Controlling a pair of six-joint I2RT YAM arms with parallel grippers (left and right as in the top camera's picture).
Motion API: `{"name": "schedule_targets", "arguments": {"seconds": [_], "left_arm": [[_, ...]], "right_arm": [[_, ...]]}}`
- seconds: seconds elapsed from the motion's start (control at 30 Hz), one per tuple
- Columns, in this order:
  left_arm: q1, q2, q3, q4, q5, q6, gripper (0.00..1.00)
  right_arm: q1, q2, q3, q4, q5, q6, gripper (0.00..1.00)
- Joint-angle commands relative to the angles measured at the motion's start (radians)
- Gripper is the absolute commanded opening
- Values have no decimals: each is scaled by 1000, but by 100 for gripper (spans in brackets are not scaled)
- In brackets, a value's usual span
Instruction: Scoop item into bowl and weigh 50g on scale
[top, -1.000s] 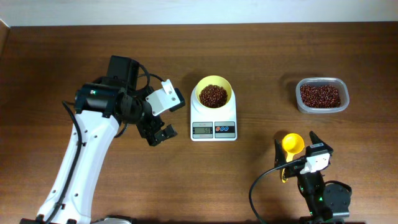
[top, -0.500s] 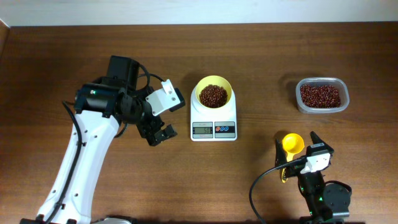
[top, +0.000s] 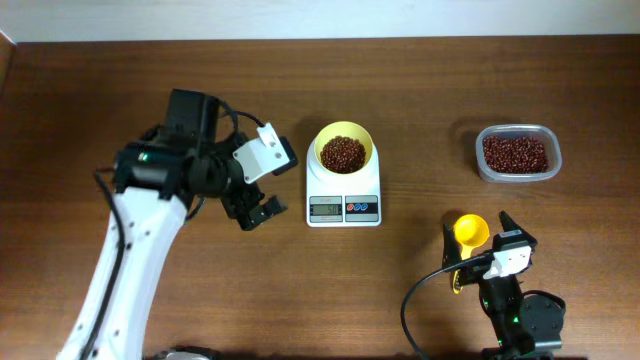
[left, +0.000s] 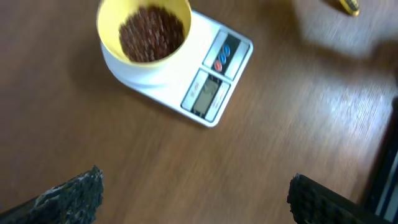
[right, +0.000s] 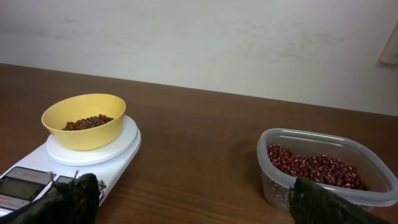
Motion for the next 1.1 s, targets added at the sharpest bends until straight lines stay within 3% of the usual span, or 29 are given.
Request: {"name": "schedule_targets", "arguments": {"seconds": [0.0, 0.1, 0.3, 0.47, 0.63, 0.8, 0.9, 1.07], "left_arm": [[5, -141, -16, 44, 26, -159, 99], [5, -277, -130, 175, -8, -199, 99], [68, -658, -566, 521, -61, -528, 99], [134, -930, -772, 597, -29, -553, 99], [200, -1179, -1056, 837, -29, -609, 99], [210, -1339, -1308, 1109, -204, -702, 99], [222, -1405, -1383, 1160, -240, -737, 99], [223, -1404, -1387, 1088, -344, -761, 99]], "right_arm": [[10, -8, -5, -8, 13, 0, 99], [10, -8, -5, -8, 13, 0, 99], [10, -8, -5, -8, 13, 0, 99], [10, -8, -5, -8, 13, 0, 99], [10, -8, -5, -8, 13, 0, 99], [10, -8, -5, -8, 12, 0, 99], [10, -8, -5, -8, 13, 0, 99], [10, -8, -5, -8, 12, 0, 99]]}}
